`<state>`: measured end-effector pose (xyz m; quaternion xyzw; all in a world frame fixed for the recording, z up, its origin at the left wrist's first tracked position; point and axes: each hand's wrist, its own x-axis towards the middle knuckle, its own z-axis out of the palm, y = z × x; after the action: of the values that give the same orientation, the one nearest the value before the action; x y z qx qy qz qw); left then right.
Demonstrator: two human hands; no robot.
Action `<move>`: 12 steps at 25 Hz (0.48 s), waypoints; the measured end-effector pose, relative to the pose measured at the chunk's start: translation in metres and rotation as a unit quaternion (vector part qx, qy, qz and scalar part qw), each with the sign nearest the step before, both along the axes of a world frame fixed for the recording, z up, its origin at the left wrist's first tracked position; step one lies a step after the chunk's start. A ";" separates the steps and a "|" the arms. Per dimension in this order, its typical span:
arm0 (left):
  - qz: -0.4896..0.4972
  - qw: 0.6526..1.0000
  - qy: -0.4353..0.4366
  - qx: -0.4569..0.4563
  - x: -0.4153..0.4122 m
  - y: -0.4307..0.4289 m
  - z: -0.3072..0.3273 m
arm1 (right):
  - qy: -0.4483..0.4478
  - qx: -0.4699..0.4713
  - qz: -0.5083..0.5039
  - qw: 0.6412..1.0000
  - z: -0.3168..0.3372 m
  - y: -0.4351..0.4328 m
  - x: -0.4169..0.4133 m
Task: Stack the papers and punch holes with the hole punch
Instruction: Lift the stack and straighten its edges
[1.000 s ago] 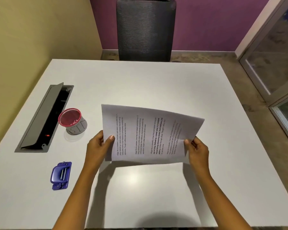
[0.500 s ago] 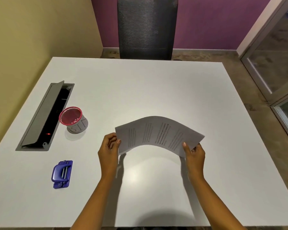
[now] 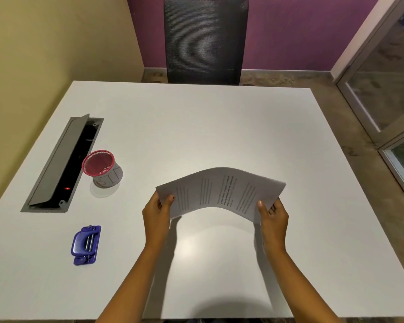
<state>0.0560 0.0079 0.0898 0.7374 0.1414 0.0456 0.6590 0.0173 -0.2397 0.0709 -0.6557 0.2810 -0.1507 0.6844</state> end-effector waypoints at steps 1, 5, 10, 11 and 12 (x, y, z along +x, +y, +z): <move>0.004 1.000 -0.003 -0.004 -0.001 0.000 -0.001 | -0.004 0.004 -0.005 1.000 0.000 -0.001 0.000; 0.018 1.000 -0.005 -0.013 -0.008 -0.001 -0.006 | -0.004 0.006 -0.008 1.000 -0.005 -0.001 -0.005; 0.029 0.999 0.019 -0.008 -0.016 -0.004 -0.014 | -0.007 0.006 -0.013 1.000 -0.007 0.000 -0.007; 0.034 0.999 0.019 -0.007 -0.017 -0.003 -0.014 | -0.011 0.008 -0.015 1.000 -0.007 -0.001 -0.007; 0.038 0.999 0.020 -0.007 -0.017 -0.003 -0.016 | -0.012 0.009 -0.013 1.000 -0.008 -0.001 -0.007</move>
<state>0.0388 0.0047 0.0742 0.7277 0.1824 0.0549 0.6589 0.0101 -0.2411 0.0632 -0.6440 0.2829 -0.1647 0.6914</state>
